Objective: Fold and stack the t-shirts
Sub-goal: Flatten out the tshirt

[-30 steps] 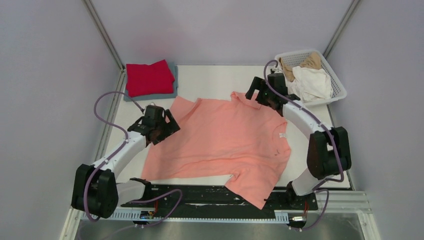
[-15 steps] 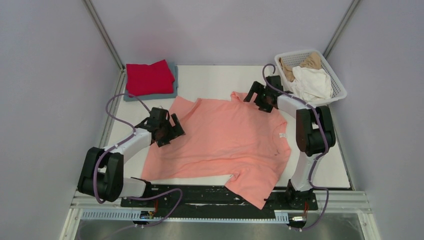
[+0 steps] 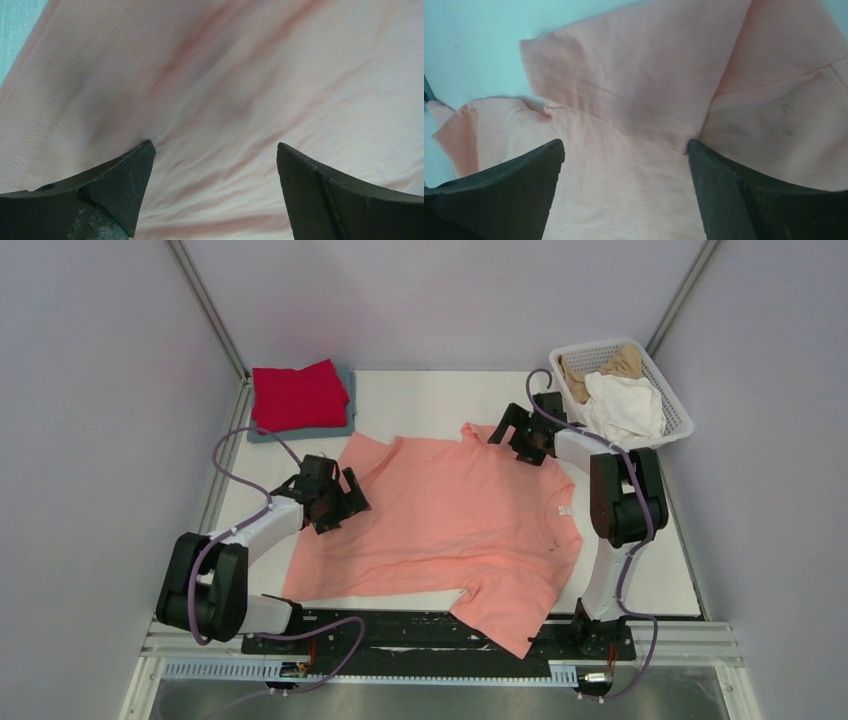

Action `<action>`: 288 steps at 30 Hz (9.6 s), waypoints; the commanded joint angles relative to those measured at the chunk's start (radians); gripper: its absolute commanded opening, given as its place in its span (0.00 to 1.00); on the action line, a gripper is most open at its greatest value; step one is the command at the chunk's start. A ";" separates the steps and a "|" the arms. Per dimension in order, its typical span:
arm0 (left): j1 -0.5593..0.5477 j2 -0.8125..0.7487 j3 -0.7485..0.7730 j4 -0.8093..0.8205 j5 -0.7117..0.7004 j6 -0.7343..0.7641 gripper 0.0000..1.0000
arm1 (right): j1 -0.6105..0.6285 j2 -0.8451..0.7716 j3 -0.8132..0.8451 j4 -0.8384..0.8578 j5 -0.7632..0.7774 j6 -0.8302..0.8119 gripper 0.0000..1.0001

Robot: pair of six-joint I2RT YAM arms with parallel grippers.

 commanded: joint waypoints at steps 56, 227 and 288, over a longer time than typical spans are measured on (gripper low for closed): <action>-0.003 0.045 -0.039 -0.004 -0.058 0.047 1.00 | 0.237 0.391 0.542 -0.019 0.483 -0.819 0.76; -0.001 0.195 0.318 0.021 -0.146 0.042 1.00 | 0.112 -0.226 -0.391 -0.095 0.081 -0.190 1.00; 0.023 1.071 1.403 -0.434 -0.214 0.148 1.00 | 0.021 -0.327 -0.381 -0.134 0.165 -0.292 1.00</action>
